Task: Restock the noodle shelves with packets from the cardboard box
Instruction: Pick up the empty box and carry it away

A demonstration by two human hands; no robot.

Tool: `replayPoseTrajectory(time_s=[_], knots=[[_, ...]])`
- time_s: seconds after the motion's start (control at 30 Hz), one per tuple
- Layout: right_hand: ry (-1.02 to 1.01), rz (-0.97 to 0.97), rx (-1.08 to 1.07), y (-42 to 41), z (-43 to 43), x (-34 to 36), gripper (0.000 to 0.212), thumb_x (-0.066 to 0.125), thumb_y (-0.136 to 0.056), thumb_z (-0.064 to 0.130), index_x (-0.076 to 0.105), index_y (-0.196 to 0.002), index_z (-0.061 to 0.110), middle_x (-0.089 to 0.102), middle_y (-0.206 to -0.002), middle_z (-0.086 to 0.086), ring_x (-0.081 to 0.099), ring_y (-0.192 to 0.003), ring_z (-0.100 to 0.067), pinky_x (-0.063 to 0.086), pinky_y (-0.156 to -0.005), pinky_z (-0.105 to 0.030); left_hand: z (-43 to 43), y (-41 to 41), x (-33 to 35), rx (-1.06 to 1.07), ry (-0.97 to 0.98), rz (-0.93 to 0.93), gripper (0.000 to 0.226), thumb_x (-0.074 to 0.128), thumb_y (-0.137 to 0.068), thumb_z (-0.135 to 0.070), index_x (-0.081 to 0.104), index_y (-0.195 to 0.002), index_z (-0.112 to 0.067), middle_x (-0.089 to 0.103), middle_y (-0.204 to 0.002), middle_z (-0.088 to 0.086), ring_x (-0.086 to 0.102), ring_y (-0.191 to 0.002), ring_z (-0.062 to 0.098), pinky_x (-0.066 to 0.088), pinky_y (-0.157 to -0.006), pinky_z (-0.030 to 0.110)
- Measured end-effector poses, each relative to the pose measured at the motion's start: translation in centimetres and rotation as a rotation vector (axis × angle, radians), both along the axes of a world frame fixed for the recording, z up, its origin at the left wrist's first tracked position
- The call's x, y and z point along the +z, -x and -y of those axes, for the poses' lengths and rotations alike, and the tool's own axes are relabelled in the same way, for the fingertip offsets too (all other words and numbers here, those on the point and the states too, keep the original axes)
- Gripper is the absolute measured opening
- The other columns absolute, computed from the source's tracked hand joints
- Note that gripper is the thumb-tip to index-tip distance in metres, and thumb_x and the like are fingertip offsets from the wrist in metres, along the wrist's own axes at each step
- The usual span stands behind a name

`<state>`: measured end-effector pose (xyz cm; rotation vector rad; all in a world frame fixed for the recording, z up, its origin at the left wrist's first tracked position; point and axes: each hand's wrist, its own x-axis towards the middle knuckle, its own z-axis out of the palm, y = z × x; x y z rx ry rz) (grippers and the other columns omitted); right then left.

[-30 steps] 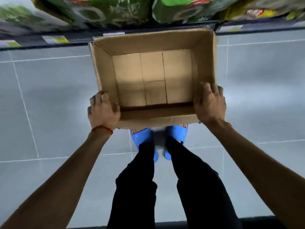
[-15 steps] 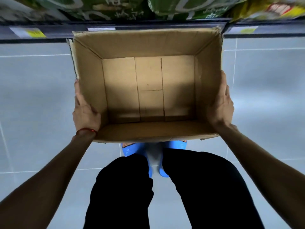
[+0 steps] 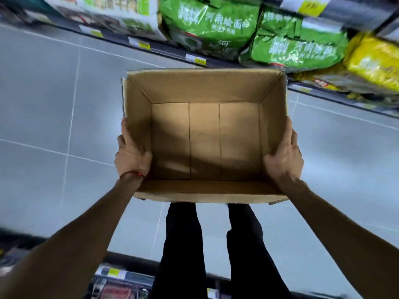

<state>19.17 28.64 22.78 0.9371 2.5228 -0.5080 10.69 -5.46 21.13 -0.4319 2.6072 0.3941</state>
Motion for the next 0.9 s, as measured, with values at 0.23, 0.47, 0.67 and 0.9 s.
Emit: replayPoseTrajectory(time_s=[0.23, 0.47, 0.67, 0.9], knots=[[0.023, -0.023, 0.206, -1.1, 2.4, 7.4, 0.097, 0.06, -0.084, 0.016, -0.002, -0.157, 0.028, 0.039, -0.143, -0.011, 0.057, -0.107, -0.043, 0.05, -0.08, -0.049, 3.3, -7.3, 8.6, 0.239, 0.048, -0.085, 0.089, 0.061, -0.087, -0.029, 0.005, -0.156, -0.036, 0.048, -0.139, 0.015, 0.057, -0.105, 0.05, 0.047, -0.09, 0.057], [0.06, -0.05, 0.413, -0.4, 6.0, 13.7, 0.095, 0.061, -0.087, 0.032, -0.002, -0.157, 0.025, 0.038, -0.144, -0.012, 0.055, -0.115, -0.043, 0.048, -0.086, -0.054, 5.7, -14.8, 16.2, 0.488, 0.111, -0.154, 0.082, 0.056, -0.09, -0.042, 0.007, -0.156, -0.037, 0.049, -0.135, 0.017, 0.058, -0.102, 0.049, 0.046, -0.084, 0.054], [0.052, -0.082, 0.647, 3.7, 12.0, 18.5, 0.091, 0.061, -0.088, 0.038, 0.002, -0.157, 0.027, 0.036, -0.148, -0.014, 0.051, -0.121, -0.043, 0.046, -0.089, -0.054, 9.7, -19.0, 19.9, 0.732, 0.123, -0.089, 0.086, 0.057, -0.088, -0.049, 0.006, -0.156, -0.036, 0.046, -0.137, 0.017, 0.057, -0.108, 0.049, 0.045, -0.091, 0.054], [0.066, -0.105, 0.914, 9.9, 23.7, 21.5, 0.094, 0.058, -0.089, 0.043, -0.003, -0.158, 0.026, 0.031, -0.153, -0.012, 0.05, -0.123, -0.043, 0.044, -0.093, -0.052, 15.9, -20.1, 21.4, 1.013, 0.103, -0.15, 0.084, 0.054, -0.088, -0.052, 0.007, -0.156, -0.035, 0.047, -0.136, 0.016, 0.058, -0.108, 0.047, 0.045, -0.093, 0.051]])
